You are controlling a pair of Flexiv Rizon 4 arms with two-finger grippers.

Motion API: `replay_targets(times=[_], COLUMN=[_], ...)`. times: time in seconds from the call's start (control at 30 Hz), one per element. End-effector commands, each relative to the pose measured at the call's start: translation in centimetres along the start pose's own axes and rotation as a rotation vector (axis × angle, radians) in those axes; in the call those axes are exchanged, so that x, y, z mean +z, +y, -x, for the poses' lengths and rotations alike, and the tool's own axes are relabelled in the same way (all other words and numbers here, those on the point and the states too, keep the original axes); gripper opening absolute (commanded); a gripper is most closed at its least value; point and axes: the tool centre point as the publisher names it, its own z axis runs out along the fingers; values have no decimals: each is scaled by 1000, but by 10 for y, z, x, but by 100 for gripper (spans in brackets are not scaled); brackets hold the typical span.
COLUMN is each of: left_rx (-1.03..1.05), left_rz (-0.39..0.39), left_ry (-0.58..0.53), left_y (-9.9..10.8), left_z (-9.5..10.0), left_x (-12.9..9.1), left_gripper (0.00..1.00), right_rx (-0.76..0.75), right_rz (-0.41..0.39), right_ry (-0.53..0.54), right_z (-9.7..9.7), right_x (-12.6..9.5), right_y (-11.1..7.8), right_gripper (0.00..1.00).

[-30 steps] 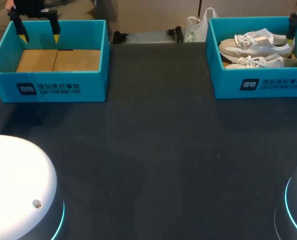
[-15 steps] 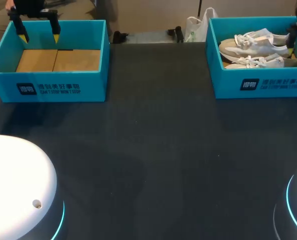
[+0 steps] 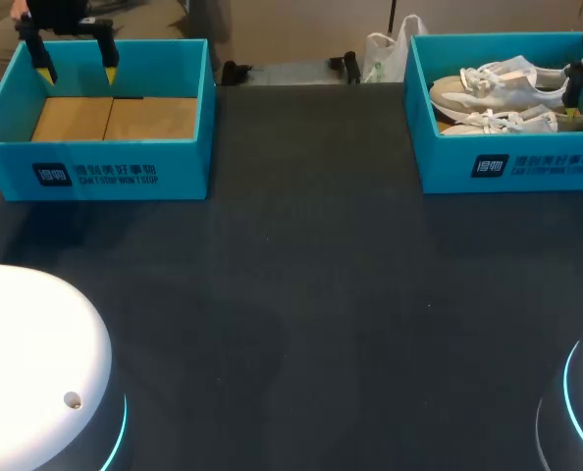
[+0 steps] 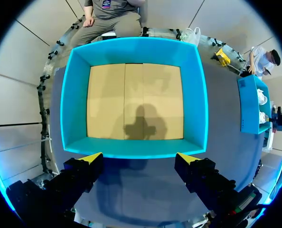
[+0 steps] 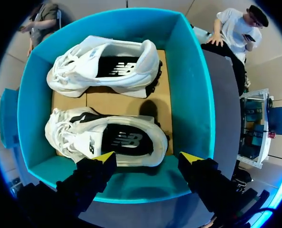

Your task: Take the shoe out of the shoebox, open the shoe tongue, remove and reinsert the insole, then place the shoe into the shoebox

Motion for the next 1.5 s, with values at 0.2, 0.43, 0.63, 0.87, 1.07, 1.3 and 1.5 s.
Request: replay_targets(times=[0.2,0.43,0.63,0.87,1.07,1.3,1.5], left_rx=[0,0,0,0,0,0,0], left_rz=[0,0,0,0,0,0,0], left_ry=[0,0,0,0,0,0,0], left_y=[0,0,0,0,0,0,0], left_z=[0,0,0,0,0,0,0], left_x=[0,0,0,0,0,0,0], left_gripper=[100,100,100,100,100,100,100], right_rx=[4,-20,-21,-14,-7,8,19], right_rz=[-25,-30,-21,-12,-8,-12,-29], right_ry=[-14,-19,-7,5,6,0,2], right_z=[10,17,19,17,14,11,5], right_x=[15,24,28,36,40,44,46], right_y=[5,8,11,14,15,13,11], right_gripper=[77,76,75,87,84,80,49])
